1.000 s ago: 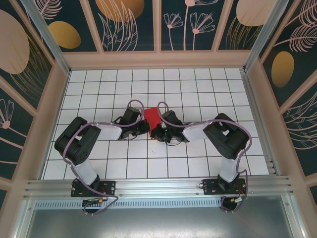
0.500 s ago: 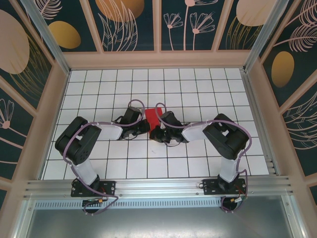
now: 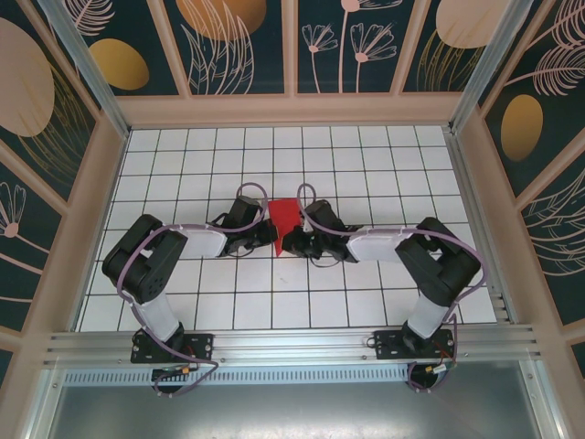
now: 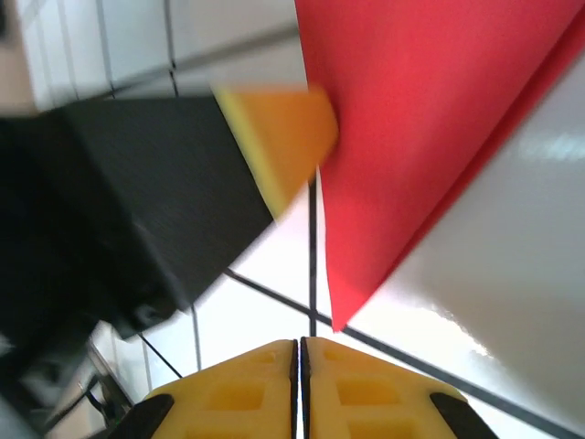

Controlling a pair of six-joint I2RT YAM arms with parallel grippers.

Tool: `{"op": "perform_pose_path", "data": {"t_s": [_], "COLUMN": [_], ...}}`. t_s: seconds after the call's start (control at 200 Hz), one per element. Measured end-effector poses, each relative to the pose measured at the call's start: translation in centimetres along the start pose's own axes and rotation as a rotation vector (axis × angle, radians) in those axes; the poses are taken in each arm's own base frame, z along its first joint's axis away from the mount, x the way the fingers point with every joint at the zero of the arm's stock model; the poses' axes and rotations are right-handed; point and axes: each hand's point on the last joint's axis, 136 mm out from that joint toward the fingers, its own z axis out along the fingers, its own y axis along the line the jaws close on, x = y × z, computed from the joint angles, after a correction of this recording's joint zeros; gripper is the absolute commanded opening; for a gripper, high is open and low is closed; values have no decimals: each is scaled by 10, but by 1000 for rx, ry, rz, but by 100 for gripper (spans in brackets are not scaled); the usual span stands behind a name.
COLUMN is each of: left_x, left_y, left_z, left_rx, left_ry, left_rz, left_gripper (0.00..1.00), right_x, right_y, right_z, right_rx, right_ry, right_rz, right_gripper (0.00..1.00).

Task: Fold a paper plane with a square sheet of paper (pick it up from the middle)
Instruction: Third fold the triangle at the center of the table.

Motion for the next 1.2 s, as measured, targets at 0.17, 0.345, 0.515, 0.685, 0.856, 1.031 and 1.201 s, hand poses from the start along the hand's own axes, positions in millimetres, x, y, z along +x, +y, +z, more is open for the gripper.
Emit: {"op": "perform_pose_path", "data": {"t_s": [0.17, 0.345, 0.515, 0.685, 0.856, 1.031, 1.201], "left_x": [0, 0, 0, -5, -10, -10, -10], "left_y": [0, 0, 3, -5, -12, -11, -12], "left_z": [0, 0, -3, -14, -20, -20, -20], "left_rx": [-4, -7, -23, -14, 4, 2, 4], "left_ry": [4, 7, 6, -14, -33, -31, -32], "left_rz": [4, 7, 4, 9, 16, 15, 16], "left_gripper": [7, 7, 8, 8, 8, 9, 11], "right_x": [-29, -37, -38, -35, -32, -31, -31], "right_y": [-4, -3, -12, -18, -22, -24, -26], "right_z": [-10, 1, 12, 20, 25, 28, 31], "right_rx": [10, 19, 41, 48, 51, 56, 56], "right_ry": [-72, -68, -50, -25, -4, 1, 10], "right_rz": [-2, -23, -25, -18, -15, -12, -10], "right_gripper": [14, 14, 14, 14, 14, 14, 14]}}
